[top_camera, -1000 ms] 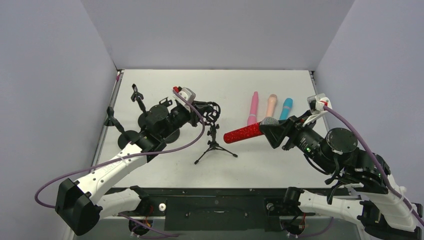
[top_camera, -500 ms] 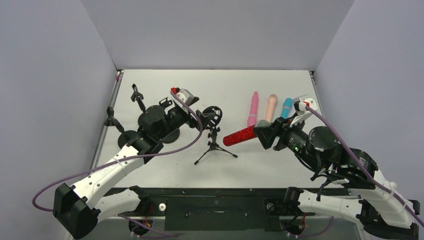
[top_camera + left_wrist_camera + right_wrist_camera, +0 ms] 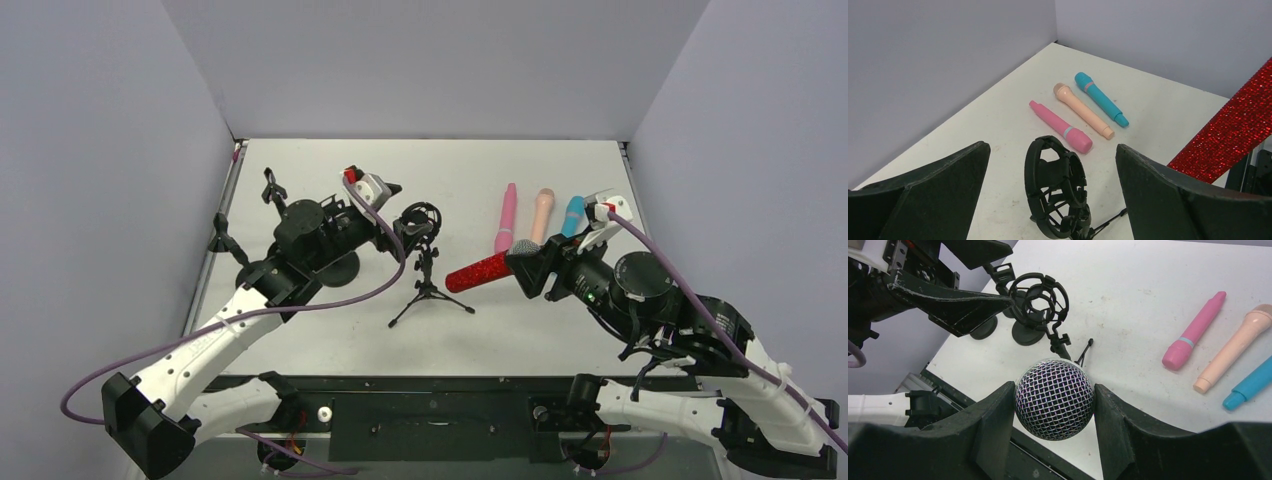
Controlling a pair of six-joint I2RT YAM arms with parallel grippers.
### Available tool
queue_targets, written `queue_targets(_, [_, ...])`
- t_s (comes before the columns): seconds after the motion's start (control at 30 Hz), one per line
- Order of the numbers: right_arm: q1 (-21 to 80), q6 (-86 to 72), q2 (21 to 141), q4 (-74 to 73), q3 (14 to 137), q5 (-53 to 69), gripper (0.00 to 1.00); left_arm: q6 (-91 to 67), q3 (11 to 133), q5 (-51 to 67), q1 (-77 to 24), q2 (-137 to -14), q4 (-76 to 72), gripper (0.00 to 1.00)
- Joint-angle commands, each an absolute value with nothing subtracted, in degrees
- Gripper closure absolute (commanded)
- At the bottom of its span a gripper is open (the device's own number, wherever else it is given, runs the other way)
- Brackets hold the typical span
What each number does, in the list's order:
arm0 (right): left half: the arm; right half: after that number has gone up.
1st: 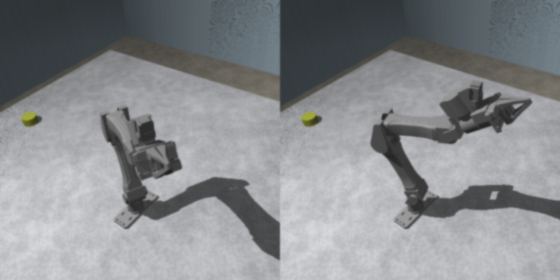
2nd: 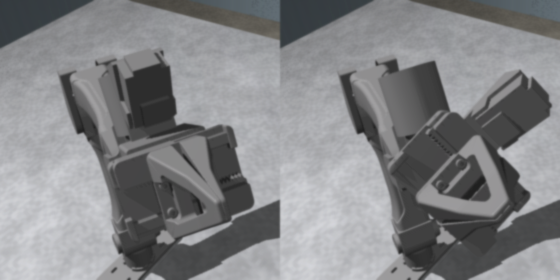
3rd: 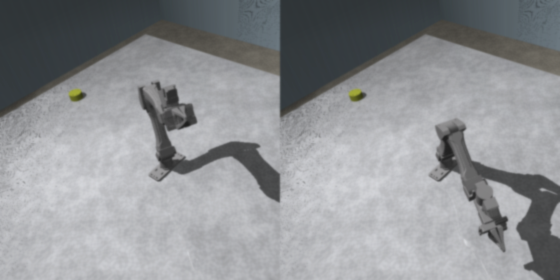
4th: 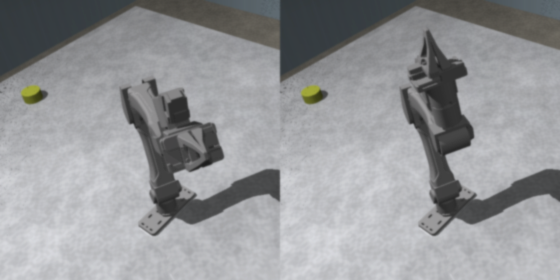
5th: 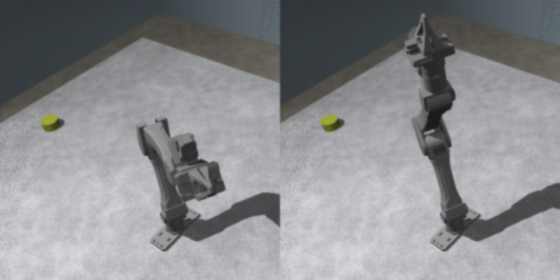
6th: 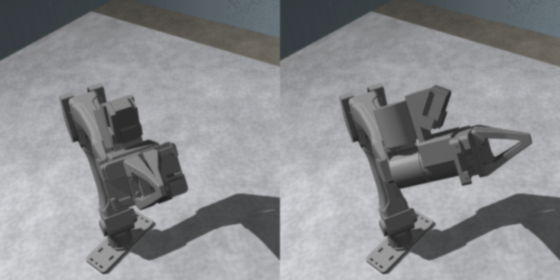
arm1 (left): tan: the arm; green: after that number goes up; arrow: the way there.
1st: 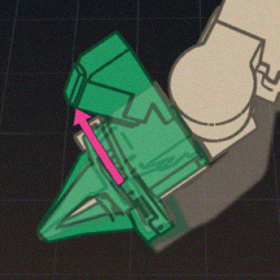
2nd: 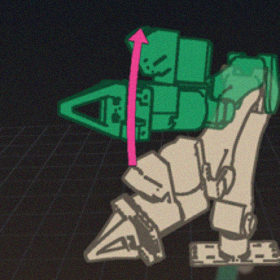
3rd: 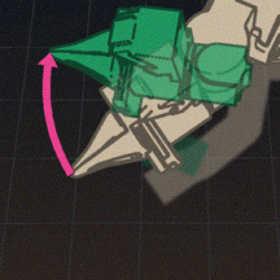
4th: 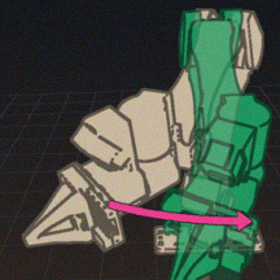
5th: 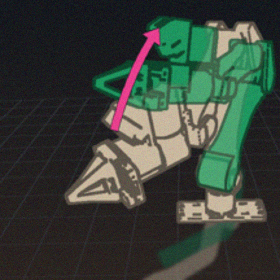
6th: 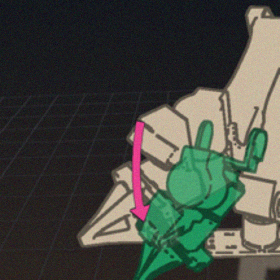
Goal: Remove the microphone from the stand
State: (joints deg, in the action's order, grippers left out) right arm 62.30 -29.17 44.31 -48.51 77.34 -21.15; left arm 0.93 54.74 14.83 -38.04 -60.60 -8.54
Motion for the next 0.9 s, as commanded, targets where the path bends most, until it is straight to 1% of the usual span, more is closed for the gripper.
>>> queue_targets(0.0, [62.4, -28.8, 45.1, -46.6, 78.7, -20.4, 1.0, 4.0, 58.5, 19.8, -37.5, -60.1, -8.4, 0.04])
queue_targets(0.13, [62.4, -28.1, 45.6, -47.6, 80.4, -19.3, 1.0, 5.1, 61.3, 28.0, -37.5, -59.2, -8.5, 0.04])
queue_targets(0.23, [62.4, -27.5, 45.7, -48.0, 81.3, -18.2, 1.0, 3.9, 64.0, 37.2, -38.8, -60.7, -7.3, 0.03])
queue_targets(0.27, [62.4, -27.3, 45.7, -48.1, 81.7, -18.0, 1.0, 4.0, 65.4, 38.2, -39.5, -61.2, -6.7, 0.02])
queue_targets(0.43, [62.4, -26.6, 46.1, -48.5, 83.2, -16.5, 1.0, 8.6, 69.8, 38.1, -48.2, -66.6, -0.2, 0.01])
queue_targets(0.63, [62.4, -26.7, 46.2, -49.0, 84.5, -15.4, 1.0, 8.9, 71.5, 38.6, -51.2, -71.8, -0.1, 0.0])
queue_targets(0.7, [62.4, -26.8, 46.3, -49.1, 84.9, -15.5, 1.0, 9.0, 72.9, 40.0, -51.7, -73.8, 2.2, 0.0])
queue_targets(0.73, [62.4, -26.8, 46.3, -49.3, 85.0, -15.6, 1.0, 9.1, 73.4, 40.6, -52.2, -75.0, 3.2, 0.04])
queue_targets(0.87, [62.4, -27.0, 46.2, -49.7, 85.2, -16.2, 1.0, 9.1, 74.8, 41.4, -53.2, -77.6, 3.2, 0.07])
